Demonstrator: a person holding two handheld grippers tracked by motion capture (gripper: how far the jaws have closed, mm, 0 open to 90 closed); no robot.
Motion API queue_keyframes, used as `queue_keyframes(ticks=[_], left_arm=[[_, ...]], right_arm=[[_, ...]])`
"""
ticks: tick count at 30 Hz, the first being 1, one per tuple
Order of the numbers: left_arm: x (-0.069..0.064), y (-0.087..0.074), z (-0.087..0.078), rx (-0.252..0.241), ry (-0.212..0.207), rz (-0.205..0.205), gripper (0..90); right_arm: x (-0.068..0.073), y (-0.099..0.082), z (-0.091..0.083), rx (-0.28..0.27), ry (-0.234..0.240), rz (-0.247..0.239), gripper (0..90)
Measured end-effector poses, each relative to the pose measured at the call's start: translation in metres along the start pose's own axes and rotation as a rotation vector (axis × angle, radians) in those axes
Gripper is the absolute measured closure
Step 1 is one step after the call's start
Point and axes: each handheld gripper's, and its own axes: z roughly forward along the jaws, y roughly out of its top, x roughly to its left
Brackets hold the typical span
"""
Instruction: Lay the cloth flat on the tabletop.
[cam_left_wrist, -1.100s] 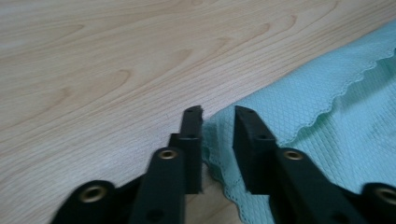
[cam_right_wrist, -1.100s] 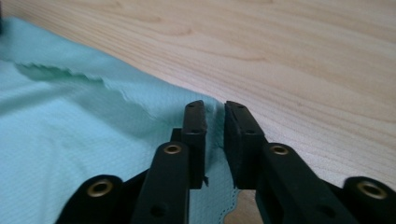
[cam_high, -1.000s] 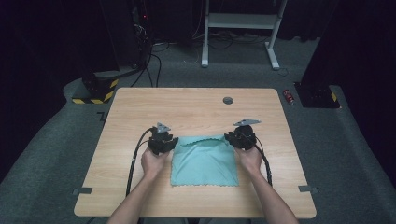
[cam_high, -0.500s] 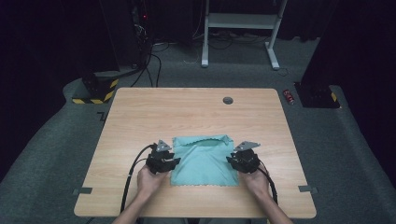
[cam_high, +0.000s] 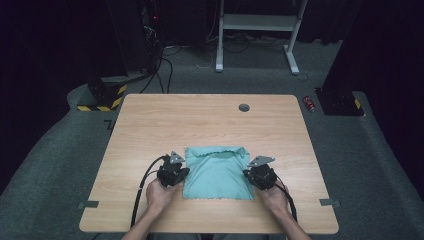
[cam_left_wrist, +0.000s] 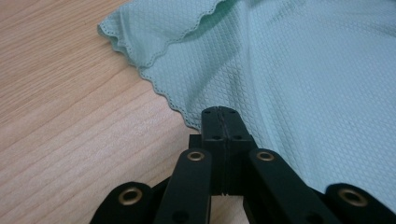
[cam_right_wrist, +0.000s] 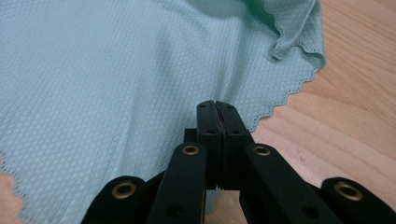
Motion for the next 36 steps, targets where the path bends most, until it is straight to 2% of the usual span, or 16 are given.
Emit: queue_keyframes(ticks=[6,8,9,11,13,17,21,23,26,28,31,33,36], left_arm=[[-0.004,-0.003,-0.01,-0.006,-0.02,0.016,90.0],[-0.006,-0.003,-0.012,-0.02,-0.034,0.017,89.7],[-0.007,-0.004,-0.012,-0.024,-0.045,0.012,87.9],[-0.01,-0.005,-0.014,-0.03,-0.06,0.007,78.8],[-0.014,-0.007,-0.018,-0.035,-0.064,0.0,71.9],[-0.021,-0.013,-0.023,-0.02,-0.081,0.003,68.9],[-0.032,-0.021,-0.026,-0.001,-0.077,0.032,69.7],[-0.035,-0.025,-0.025,0.013,-0.058,0.055,70.5],[-0.035,-0.028,-0.022,0.021,-0.052,0.045,74.3],[-0.034,-0.029,-0.02,0.016,-0.049,0.033,79.4],[-0.034,-0.029,-0.02,0.017,-0.057,0.042,88.4],[-0.035,-0.028,-0.02,0.023,-0.055,0.061,89.4],[-0.035,-0.028,-0.021,0.034,-0.076,0.054,90.0]], right_arm=[[0.006,-0.007,-0.013,0.003,0.005,-0.034,89.6],[0.005,-0.009,-0.015,0.007,0.001,-0.028,89.2],[0.004,-0.01,-0.015,0.005,-0.001,-0.012,87.5],[0.003,-0.011,-0.017,-0.009,-0.009,0.002,81.0],[0.005,-0.012,-0.022,-0.034,0.004,0.017,76.9],[0.015,-0.018,-0.03,-0.056,0.039,0.022,75.0],[0.025,-0.026,-0.03,-0.055,0.064,0.012,73.6],[0.03,-0.029,-0.029,-0.052,0.073,-0.004,72.9],[0.036,-0.031,-0.026,-0.043,0.08,-0.016,72.9],[0.037,-0.032,-0.025,-0.039,0.072,-0.022,76.8],[0.036,-0.032,-0.025,-0.036,0.075,-0.035,85.0],[0.037,-0.032,-0.026,-0.029,0.078,-0.048,88.7],[0.039,-0.031,-0.026,-0.019,0.072,-0.072,89.8]])
